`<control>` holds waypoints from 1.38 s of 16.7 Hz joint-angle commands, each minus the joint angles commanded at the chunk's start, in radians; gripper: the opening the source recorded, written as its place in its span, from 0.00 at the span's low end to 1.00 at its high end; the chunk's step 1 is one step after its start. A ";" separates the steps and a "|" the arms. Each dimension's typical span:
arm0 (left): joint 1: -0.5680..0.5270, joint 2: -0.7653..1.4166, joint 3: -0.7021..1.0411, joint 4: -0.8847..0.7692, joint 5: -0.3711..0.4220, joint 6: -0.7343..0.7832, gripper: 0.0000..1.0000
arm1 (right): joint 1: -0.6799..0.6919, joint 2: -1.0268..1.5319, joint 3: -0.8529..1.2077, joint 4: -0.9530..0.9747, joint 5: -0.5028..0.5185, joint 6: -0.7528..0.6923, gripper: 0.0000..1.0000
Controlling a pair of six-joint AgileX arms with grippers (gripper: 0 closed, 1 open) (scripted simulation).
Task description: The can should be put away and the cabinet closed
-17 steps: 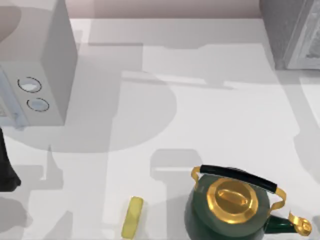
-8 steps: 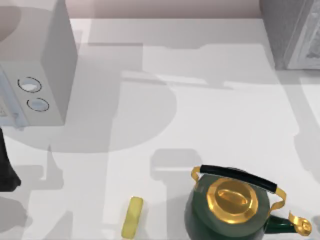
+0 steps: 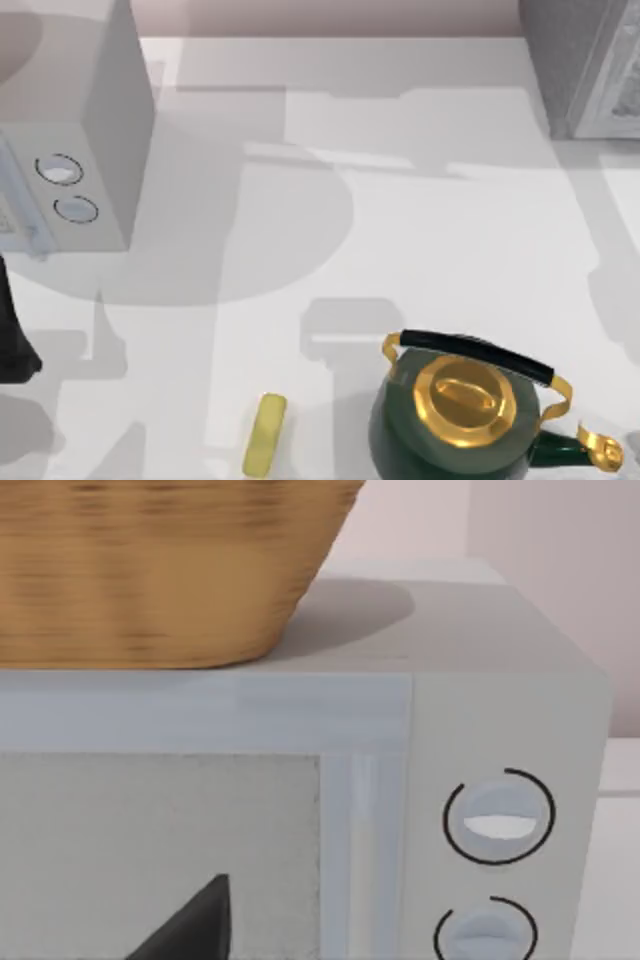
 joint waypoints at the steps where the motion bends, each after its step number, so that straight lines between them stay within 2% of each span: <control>1: 0.000 0.000 0.000 0.000 0.000 0.000 1.00 | 0.000 0.000 0.000 0.000 0.000 0.000 1.00; 10: 0.000 0.000 0.000 0.000 0.000 0.000 1.00 | 0.002 0.000 0.000 0.000 0.000 0.000 1.00; 14: 0.000 0.000 0.000 0.000 0.000 0.000 1.00 | 0.005 -0.079 -0.096 0.030 -0.024 -0.025 1.00; 18: 0.000 0.000 0.000 0.000 0.000 0.000 1.00 | 0.002 -0.302 -0.351 0.124 -0.070 -0.058 1.00; 23: 0.000 0.000 0.000 0.000 0.000 0.000 1.00 | -0.019 -0.780 -0.888 0.314 -0.120 -0.073 1.00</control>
